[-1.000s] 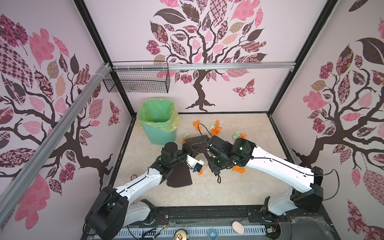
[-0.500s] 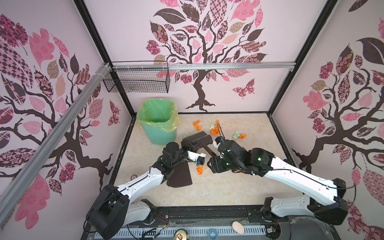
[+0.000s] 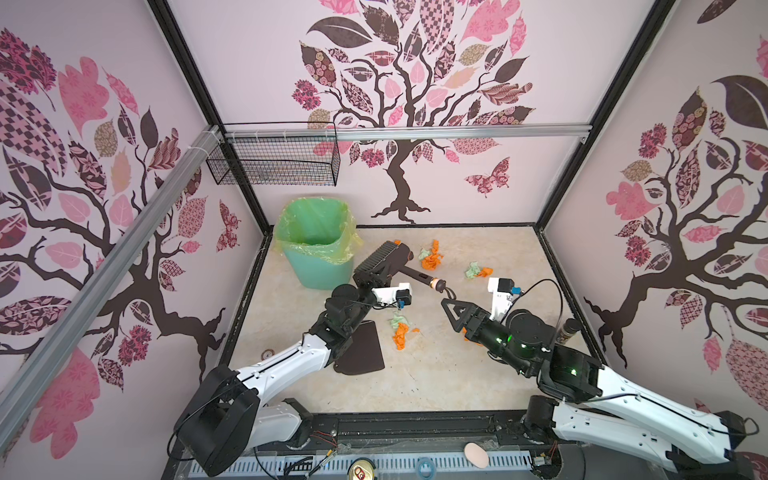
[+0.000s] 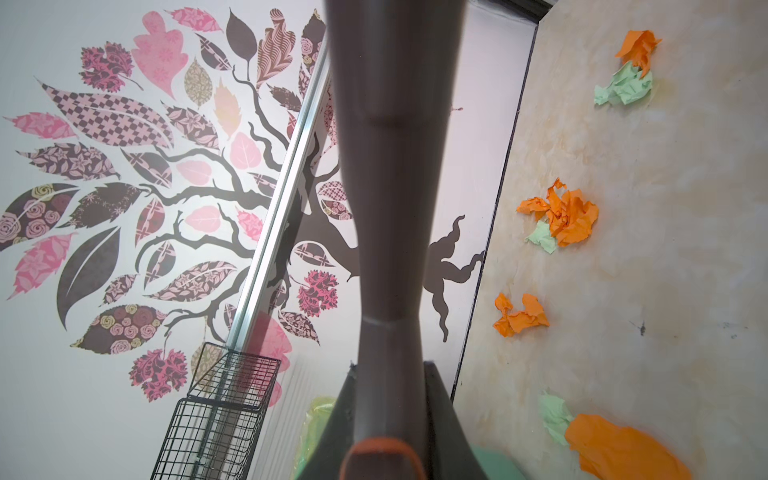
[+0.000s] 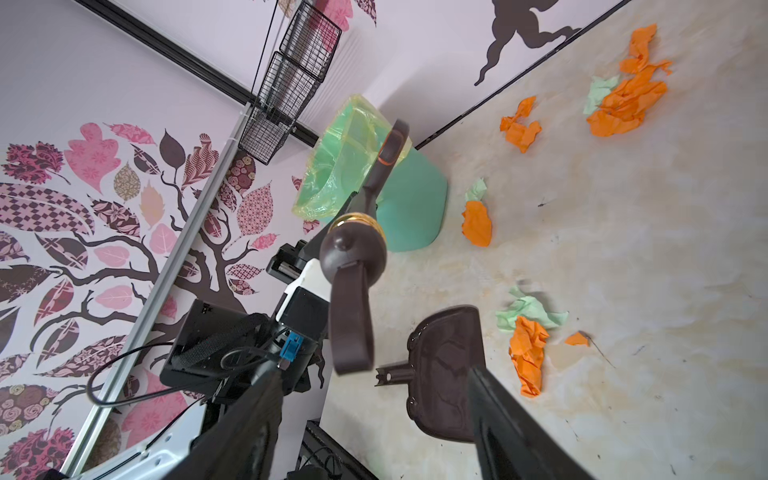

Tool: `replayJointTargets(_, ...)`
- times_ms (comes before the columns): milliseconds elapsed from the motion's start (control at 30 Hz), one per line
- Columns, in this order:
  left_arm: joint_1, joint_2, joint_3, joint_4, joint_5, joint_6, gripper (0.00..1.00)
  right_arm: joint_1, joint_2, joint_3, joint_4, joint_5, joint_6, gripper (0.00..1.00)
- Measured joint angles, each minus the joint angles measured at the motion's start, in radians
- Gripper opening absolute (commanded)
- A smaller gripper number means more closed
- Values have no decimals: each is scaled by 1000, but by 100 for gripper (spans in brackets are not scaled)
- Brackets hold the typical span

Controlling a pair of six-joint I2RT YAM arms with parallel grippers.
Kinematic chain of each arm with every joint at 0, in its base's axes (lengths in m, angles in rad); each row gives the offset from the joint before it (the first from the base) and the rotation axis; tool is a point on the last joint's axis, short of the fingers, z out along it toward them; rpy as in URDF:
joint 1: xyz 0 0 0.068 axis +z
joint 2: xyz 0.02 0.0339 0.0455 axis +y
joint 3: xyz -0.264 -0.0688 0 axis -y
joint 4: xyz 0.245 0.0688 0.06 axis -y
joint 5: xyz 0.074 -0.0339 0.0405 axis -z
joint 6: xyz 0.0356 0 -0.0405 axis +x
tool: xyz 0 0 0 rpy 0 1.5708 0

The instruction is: Sweep away the paper scraps from the table

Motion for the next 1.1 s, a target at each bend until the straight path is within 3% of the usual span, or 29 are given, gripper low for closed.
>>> replayJointTargets(200,-3,-7,-1,0,-2,-5,0,-28,148,164,-5,-36,-47,81)
replayJointTargets(367,2,-34,-5,31,-6,-2,0,-226,230,333,-106,-240,-26,78)
replayJointTargets(500,-6,-34,-5,27,11,5,0,-312,257,351,-173,-328,-10,76)
replayJointTargets(633,-6,-34,-4,12,7,-3,0,-308,198,207,-88,-335,41,75)
replayJointTargets(767,-17,-24,-4,-45,13,20,0,-272,97,10,59,-268,109,74)
replayJointTargets(967,-13,-23,-4,-42,7,21,0,-138,173,45,102,-163,101,75)
replayJointTargets(1100,-13,-23,-4,-40,6,21,0,-128,227,57,134,-150,118,74)
